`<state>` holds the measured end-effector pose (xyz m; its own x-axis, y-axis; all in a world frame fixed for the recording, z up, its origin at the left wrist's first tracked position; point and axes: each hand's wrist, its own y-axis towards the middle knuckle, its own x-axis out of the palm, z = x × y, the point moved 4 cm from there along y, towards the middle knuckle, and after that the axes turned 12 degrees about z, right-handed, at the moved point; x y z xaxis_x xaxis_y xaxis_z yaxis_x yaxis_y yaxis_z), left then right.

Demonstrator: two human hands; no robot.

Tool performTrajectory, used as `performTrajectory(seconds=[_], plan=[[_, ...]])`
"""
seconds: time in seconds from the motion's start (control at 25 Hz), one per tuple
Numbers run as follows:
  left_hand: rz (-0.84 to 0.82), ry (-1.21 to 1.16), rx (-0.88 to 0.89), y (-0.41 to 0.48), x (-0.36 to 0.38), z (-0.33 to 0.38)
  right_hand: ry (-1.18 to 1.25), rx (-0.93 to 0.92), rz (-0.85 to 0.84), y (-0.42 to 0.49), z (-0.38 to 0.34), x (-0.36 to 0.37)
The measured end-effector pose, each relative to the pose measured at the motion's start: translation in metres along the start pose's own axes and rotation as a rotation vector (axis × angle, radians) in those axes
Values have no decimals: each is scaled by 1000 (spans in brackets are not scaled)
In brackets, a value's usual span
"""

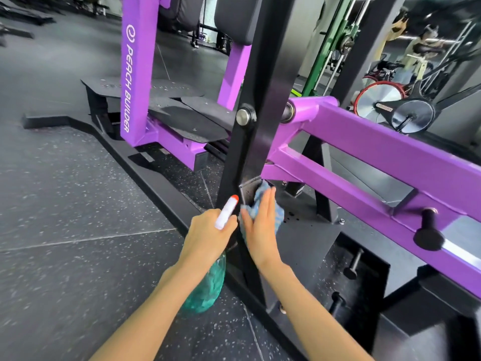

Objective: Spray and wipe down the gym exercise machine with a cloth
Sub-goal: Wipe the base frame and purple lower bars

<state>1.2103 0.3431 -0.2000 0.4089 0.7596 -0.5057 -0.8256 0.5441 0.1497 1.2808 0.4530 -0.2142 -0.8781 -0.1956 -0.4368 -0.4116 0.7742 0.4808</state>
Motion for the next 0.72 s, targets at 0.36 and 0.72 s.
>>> performTrajectory(seconds=[0.36, 0.72], plan=[[-55, -9, -149, -30, 23, -96, -465, -185, 224, -33, 42, 18], [-64, -225, -248, -46, 55, -130, -147, -53, 173, 20, -18, 27]])
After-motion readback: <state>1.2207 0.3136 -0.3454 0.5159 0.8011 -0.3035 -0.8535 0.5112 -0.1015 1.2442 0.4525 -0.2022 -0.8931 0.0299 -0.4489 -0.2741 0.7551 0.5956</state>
